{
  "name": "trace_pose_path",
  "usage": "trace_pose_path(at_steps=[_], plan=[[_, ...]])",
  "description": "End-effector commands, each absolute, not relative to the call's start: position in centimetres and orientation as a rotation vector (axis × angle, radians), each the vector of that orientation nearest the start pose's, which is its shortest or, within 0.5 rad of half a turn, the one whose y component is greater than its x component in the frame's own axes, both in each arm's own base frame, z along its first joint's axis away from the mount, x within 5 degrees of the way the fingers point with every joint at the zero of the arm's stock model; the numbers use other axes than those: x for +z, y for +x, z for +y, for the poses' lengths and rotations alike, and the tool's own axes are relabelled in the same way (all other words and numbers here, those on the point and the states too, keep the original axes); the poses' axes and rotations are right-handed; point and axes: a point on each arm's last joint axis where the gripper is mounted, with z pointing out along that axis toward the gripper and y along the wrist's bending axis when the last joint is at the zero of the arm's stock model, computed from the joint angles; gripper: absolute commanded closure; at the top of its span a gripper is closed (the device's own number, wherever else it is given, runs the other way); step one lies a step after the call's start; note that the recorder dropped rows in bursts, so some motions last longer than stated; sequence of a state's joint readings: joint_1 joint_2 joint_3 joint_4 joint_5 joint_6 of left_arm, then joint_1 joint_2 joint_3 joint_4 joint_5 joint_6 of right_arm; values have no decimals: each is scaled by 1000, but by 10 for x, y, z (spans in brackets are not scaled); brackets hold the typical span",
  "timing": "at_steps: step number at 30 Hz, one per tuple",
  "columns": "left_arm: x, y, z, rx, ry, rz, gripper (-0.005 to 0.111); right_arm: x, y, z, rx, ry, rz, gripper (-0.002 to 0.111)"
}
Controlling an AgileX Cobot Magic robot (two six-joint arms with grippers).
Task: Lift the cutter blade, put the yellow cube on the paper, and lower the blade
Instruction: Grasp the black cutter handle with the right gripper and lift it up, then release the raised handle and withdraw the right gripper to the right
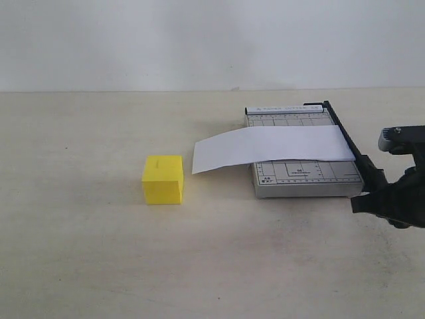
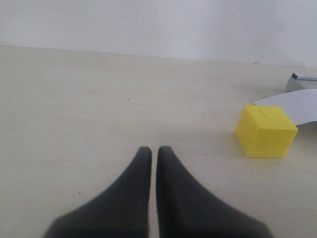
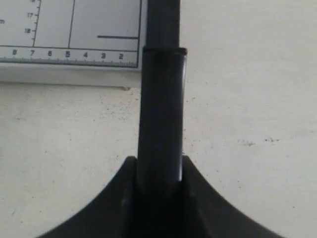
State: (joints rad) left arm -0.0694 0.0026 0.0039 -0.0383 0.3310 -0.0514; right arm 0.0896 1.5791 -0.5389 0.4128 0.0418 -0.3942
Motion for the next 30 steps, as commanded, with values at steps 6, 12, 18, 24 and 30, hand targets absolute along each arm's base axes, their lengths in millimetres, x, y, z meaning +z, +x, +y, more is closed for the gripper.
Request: trace_pose_path(at_steps=[6, 12, 18, 24, 30], plan=[[185, 54, -5, -124, -14, 1800, 102, 187, 258, 27, 86, -121, 2395, 108], [185, 54, -5, -124, -14, 1800, 102, 284, 256, 26, 89, -106, 2030, 108], [185, 54, -5, -124, -14, 1800, 102, 298, 255, 28, 107, -119, 2016, 106], [185, 54, -5, -124, -14, 1800, 102, 297, 252, 29, 120, -137, 2046, 58], [185, 54, -5, -124, -14, 1800, 102, 354, 226, 26, 56, -197, 1827, 54]])
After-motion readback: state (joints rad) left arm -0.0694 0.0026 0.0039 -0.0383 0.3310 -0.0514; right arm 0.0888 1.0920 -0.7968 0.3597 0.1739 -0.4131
